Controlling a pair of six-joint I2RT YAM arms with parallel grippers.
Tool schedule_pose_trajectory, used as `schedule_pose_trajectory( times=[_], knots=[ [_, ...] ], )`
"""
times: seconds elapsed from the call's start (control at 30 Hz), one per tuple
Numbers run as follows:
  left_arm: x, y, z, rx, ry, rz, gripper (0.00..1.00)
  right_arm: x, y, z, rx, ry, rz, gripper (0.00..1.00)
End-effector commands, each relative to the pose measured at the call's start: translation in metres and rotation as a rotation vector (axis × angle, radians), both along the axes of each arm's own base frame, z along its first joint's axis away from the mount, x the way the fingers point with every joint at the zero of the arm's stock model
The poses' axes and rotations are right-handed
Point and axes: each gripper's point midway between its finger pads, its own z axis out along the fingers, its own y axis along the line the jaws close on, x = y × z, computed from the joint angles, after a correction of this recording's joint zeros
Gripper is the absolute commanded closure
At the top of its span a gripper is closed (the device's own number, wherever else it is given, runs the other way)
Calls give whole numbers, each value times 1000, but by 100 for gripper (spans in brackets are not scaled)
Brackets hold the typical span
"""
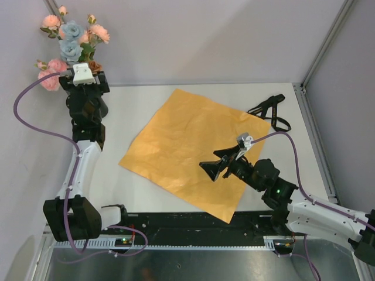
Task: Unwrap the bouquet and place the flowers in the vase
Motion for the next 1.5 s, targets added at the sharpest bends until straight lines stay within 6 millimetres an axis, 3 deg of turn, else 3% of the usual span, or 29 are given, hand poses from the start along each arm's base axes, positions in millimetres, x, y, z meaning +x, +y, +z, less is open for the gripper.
schedule_pose_trajectory(
  times=[0.0, 0.17, 0.4, 0.63, 0.73, 0.93, 1.13, 1.33, 1.47],
  knots=[
    [1, -3, 41, -15, -84, -8, 12, -2, -3, 9, 28, -15, -5, 1],
    [29, 14, 33, -11, -17, 69, 18, -3, -4, 8, 28, -15, -10, 1],
    [60, 29, 10, -55, 74, 91, 36, -1, -5, 6, 22, -17, -19, 1],
    [74, 42, -30, -83, 158, 115, 38, 0, -4, 4, 17, -15, -20, 1],
    [73, 42, -35, -84, 170, 118, 35, 0, -4, 5, 19, -16, -21, 1],
    [56, 43, -12, -102, 158, 139, 19, -1, -4, 6, 25, -15, -17, 1],
    [24, 22, -1, -157, 182, 51, 3, -2, -3, 8, 35, -10, -8, 1],
    [-20, -4, -12, -239, 222, -54, 0, -4, -3, 10, 45, -11, 1, 1],
    [-54, -16, -4, -280, 180, -92, 0, -5, -3, 10, 43, -9, 1, 1]
  ],
)
